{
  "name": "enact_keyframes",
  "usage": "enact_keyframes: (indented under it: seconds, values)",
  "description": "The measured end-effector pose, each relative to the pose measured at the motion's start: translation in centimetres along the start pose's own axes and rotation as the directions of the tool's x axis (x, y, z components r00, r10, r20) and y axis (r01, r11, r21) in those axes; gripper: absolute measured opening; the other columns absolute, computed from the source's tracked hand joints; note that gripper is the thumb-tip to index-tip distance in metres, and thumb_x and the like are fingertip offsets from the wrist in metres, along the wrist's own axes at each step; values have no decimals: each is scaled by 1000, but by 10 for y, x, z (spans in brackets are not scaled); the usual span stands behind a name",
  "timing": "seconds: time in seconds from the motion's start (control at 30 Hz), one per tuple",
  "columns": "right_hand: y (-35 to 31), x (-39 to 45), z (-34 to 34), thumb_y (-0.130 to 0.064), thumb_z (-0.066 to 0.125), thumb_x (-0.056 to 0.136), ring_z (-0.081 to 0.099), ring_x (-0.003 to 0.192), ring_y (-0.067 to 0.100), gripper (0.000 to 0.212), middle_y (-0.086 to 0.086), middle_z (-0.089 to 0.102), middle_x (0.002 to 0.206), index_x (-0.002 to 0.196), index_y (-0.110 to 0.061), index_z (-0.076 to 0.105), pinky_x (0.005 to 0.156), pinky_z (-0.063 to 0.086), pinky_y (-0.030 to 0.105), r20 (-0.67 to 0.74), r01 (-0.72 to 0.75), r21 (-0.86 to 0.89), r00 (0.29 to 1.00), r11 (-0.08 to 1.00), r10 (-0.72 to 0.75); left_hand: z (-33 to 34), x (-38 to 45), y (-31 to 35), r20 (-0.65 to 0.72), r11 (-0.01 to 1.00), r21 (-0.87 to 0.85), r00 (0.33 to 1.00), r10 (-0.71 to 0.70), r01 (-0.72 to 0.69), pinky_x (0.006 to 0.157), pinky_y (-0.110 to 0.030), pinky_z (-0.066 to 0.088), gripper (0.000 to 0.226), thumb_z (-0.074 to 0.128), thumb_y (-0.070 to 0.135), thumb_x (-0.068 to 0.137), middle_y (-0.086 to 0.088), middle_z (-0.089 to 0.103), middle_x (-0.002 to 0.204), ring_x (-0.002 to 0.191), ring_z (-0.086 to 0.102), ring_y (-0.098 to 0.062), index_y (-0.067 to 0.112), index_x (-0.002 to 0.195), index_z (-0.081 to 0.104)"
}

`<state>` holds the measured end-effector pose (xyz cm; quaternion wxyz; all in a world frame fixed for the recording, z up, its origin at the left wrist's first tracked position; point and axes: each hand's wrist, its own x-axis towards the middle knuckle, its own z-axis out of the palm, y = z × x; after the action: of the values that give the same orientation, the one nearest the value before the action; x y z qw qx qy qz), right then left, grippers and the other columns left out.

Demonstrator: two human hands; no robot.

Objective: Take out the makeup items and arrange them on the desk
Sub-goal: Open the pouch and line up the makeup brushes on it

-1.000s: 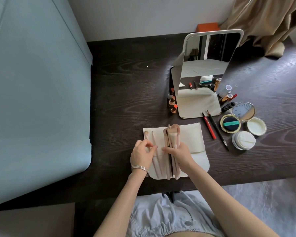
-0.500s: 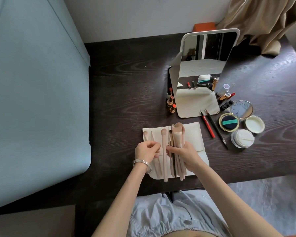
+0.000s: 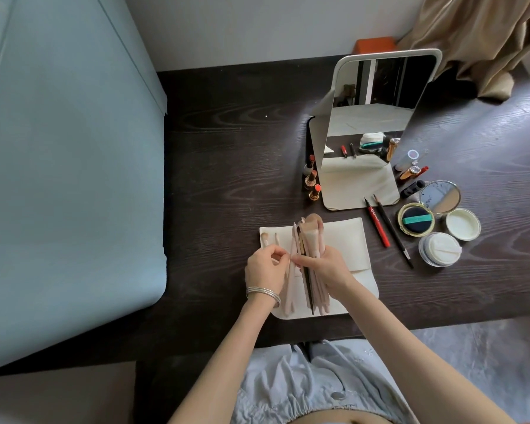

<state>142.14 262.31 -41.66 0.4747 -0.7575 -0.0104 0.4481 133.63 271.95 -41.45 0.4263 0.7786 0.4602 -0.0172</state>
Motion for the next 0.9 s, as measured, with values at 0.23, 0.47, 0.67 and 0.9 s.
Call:
enact_keyframes:
  seconds: [0.23, 0.47, 0.67, 0.9]
  values:
    - [8, 14, 5, -14, 71, 75, 51, 59, 17, 23, 1, 52, 62, 67, -13, 49, 55, 40, 28, -122, 61, -322, 987, 945, -106, 5, 7, -12, -34, 971, 224, 996, -79, 84, 59, -28, 39, 27, 65, 45, 81, 7, 42, 91, 73, 51, -15, 23, 85, 51]
    - [13, 16, 15, -27, 75, 74, 59, 66, 17, 24, 1, 62, 71, 81, -9, 61, 59, 46, 30, -119, 77, -418, 983, 905, -139, 11, 13, -13, -29, 979, 174, 994, -101, 104, 61, -29, 43, 17, 62, 34, 84, 2, 50, 92, 72, 56, -20, 20, 82, 52]
    - [13, 16, 18, -25, 76, 73, 61, 71, 16, 25, 2, 65, 77, 87, -10, 63, 65, 50, 30, -122, 74, -370, 984, 926, -128, 8, 15, -17, -20, 982, 165, 995, -93, 95, 57, -26, 37, 15, 63, 29, 84, 4, 49, 89, 69, 53, -16, 21, 79, 51]
    - [14, 16, 17, -20, 77, 72, 61, 72, 21, 22, 4, 64, 76, 81, -10, 59, 67, 49, 35, -125, 63, -352, 986, 934, -113, 7, 14, -20, -16, 988, 137, 998, -64, 65, 51, -20, 33, 11, 62, 27, 85, 5, 49, 89, 70, 52, -13, 21, 81, 54]
